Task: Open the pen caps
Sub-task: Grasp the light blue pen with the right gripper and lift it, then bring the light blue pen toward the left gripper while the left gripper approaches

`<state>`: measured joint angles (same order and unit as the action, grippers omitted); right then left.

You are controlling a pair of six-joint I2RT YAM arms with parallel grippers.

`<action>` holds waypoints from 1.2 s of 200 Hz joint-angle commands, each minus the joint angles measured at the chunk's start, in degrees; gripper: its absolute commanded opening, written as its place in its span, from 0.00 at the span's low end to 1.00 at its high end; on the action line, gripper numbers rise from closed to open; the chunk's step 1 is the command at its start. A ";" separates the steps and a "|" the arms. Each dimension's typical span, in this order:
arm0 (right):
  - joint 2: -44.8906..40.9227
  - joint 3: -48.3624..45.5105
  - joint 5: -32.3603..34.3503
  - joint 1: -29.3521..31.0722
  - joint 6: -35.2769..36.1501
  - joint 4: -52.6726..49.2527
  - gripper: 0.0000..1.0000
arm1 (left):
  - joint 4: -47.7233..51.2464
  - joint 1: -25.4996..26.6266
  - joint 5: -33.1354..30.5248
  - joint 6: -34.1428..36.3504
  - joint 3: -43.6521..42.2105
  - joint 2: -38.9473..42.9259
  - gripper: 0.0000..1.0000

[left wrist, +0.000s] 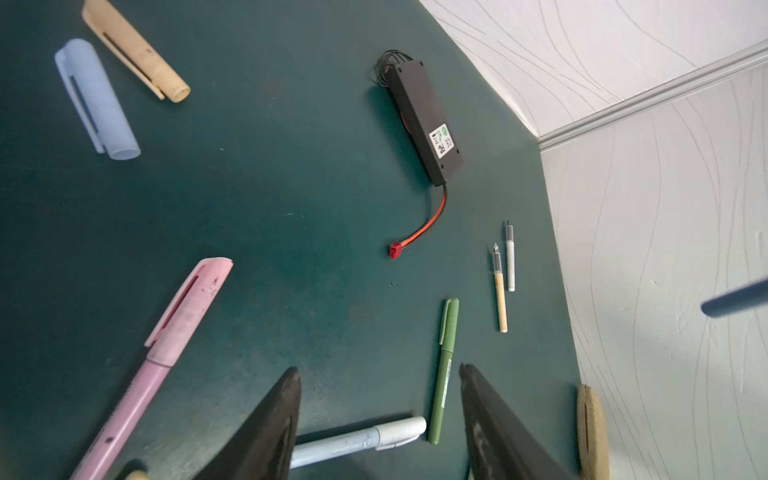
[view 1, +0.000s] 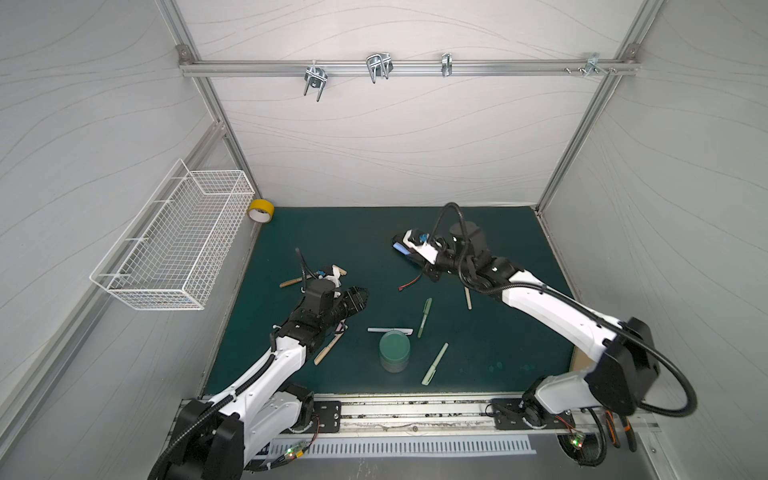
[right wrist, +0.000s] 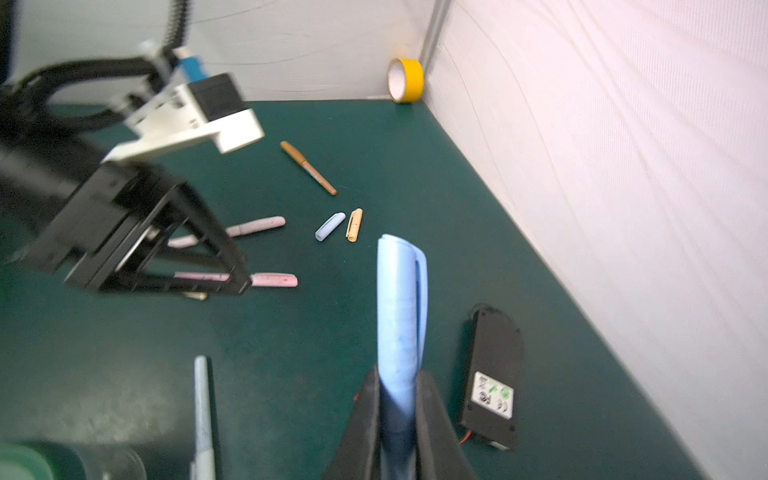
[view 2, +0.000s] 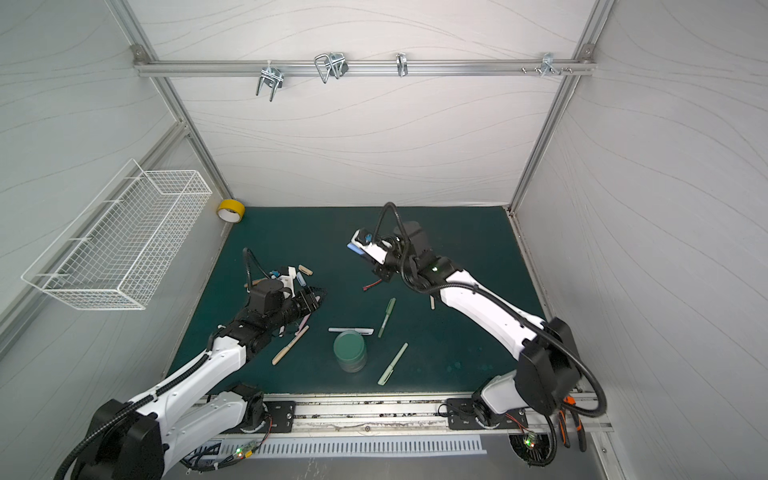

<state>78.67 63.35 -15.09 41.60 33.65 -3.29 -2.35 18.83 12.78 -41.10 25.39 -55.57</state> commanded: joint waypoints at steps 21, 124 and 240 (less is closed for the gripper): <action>-7.97 -7.67 -8.56 1.63 30.62 4.29 0.03 | 2.53 2.86 -2.14 2.98 3.75 2.98 0.62; -11.04 -10.60 -12.41 -0.29 10.46 11.89 0.04 | -10.99 4.11 3.62 5.22 -1.52 10.09 0.62; -9.64 -8.56 -12.47 -4.13 -38.21 1.86 0.04 | -29.33 4.20 13.49 2.12 -6.05 11.35 0.65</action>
<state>70.57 58.50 -30.61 37.63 6.17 1.63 -24.36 22.83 22.20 -37.87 18.41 -43.07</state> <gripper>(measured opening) 0.144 0.649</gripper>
